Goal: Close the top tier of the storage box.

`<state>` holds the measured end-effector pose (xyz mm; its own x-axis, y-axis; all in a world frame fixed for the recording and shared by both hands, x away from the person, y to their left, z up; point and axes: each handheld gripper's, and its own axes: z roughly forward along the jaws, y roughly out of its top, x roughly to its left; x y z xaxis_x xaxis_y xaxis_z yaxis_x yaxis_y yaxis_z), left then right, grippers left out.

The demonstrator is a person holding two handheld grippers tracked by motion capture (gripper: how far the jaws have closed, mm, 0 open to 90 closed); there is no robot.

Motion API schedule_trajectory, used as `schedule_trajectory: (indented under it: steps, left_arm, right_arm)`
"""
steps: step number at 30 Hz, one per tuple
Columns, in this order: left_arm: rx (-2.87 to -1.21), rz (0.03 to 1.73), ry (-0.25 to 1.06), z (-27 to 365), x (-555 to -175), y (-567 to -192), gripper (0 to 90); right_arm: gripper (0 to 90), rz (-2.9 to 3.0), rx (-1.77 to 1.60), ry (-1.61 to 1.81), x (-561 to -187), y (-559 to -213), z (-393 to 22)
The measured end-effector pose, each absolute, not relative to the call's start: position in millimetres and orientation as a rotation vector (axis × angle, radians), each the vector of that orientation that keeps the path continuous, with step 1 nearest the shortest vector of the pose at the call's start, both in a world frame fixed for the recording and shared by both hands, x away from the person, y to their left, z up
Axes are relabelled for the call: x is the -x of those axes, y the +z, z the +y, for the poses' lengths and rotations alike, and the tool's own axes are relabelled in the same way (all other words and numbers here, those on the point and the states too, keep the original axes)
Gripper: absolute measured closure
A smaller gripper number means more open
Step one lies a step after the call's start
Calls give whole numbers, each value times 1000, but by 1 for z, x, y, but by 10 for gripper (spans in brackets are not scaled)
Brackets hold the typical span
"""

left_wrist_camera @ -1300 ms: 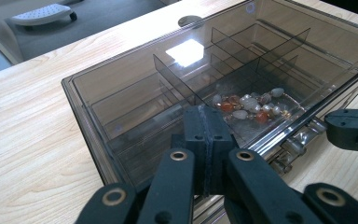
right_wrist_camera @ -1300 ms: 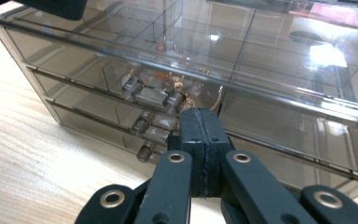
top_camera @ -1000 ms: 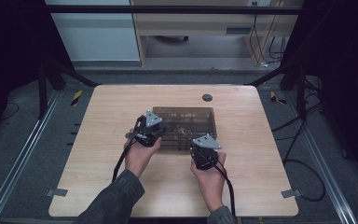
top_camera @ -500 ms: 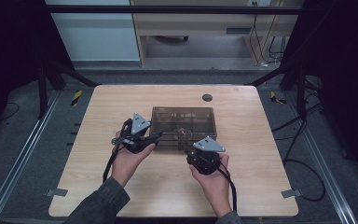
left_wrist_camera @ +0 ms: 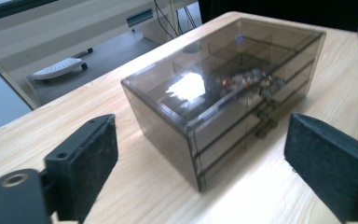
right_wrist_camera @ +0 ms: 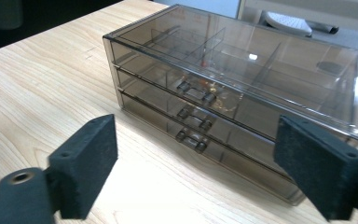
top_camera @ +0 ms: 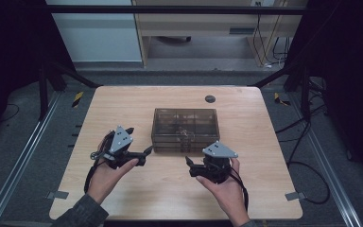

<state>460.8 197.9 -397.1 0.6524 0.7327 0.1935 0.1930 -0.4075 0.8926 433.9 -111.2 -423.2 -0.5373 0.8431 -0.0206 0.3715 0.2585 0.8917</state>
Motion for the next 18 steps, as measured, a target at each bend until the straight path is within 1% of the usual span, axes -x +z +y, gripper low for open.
schedule_trajectory:
  steps: [3,10,18]
  left_arm:
    - [-1927,727,743,208,-454,-403,41]
    - [-1940,724,762,227,-441,-417,31]
    - [-1981,736,758,241,-439,-434,31]
  right_arm:
    - [78,2063,-1068,1198,-431,-425,-116]
    - [74,2075,-1061,1141,-425,-435,-127]
    - [77,2072,-1073,1086,-427,-444,-148]
